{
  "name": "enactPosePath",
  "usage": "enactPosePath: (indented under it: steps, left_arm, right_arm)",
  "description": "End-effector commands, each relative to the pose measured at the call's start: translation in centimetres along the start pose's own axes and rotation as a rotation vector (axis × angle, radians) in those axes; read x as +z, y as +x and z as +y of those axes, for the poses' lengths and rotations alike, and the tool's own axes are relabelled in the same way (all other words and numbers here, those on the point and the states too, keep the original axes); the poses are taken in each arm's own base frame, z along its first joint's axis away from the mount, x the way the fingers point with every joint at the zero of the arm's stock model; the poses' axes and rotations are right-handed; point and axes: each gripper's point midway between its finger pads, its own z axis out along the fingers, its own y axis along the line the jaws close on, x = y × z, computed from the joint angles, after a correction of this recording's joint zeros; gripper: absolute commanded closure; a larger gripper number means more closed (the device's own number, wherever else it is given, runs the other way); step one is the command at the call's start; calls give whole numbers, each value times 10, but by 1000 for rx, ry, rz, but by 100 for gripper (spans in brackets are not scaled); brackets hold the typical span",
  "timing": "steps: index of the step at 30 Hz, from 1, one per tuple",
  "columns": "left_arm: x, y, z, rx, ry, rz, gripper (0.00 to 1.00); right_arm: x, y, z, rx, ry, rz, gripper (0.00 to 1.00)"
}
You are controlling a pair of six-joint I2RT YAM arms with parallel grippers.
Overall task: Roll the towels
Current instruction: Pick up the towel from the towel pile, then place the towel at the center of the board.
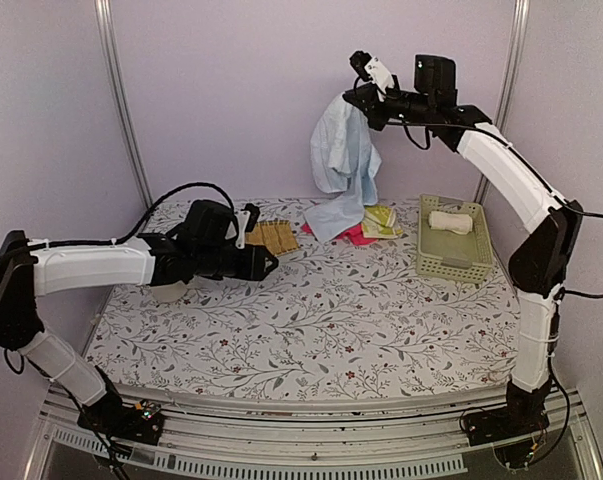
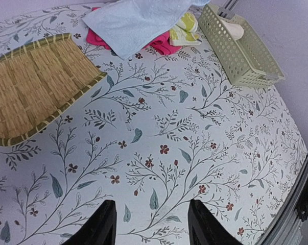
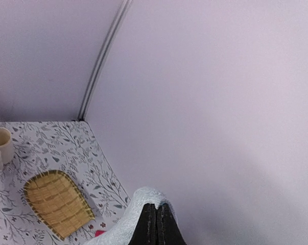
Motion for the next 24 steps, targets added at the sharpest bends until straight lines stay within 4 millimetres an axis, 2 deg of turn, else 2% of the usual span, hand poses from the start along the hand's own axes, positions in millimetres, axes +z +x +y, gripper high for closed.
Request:
enactPosePath:
  steps: [1, 3, 5, 7, 9, 10, 12, 14, 18, 20, 22, 24]
  left_arm:
    - [-22, -11, 9, -7, -48, -83, 51]
    - [-28, -11, 14, -9, -65, -95, 51]
    - [-32, -12, 17, -11, -77, -107, 51]
    - [-36, -12, 19, -14, -87, -116, 50]
    - [-38, -12, 20, -19, -85, -122, 50]
    - [-38, -11, 19, -21, -82, -122, 50]
    - [-37, -9, 20, -25, -83, -119, 50]
    - [-37, -6, 21, -32, -82, -112, 50]
    - [-39, 1, 24, -35, -90, -99, 50]
    - [-38, 5, 26, -26, -96, -90, 49]
    - [-35, 9, 28, -14, -101, -71, 49]
    - [-30, 14, 26, 2, -89, -44, 49]
  right_arm:
    - [-60, -101, 58, -39, -207, -168, 99]
    - [-88, -136, 80, -41, -283, -241, 99]
    - [-112, -161, 93, -21, -347, -296, 99]
    - [-124, -169, 96, 43, -385, -300, 99]
    - [-122, -158, 99, 73, -381, -264, 99]
    - [-116, -144, 98, 88, -363, -230, 99]
    - [-104, -101, 95, 138, -331, -146, 99]
    - [-98, -44, 99, 261, -343, -46, 99]
    - [-118, 66, 126, 454, -380, 155, 95]
    - [-135, 115, 142, 461, -341, 271, 68]
    - [-158, 159, 160, 461, -321, 378, 55]
    - [-175, 180, 164, 432, -291, 433, 46]
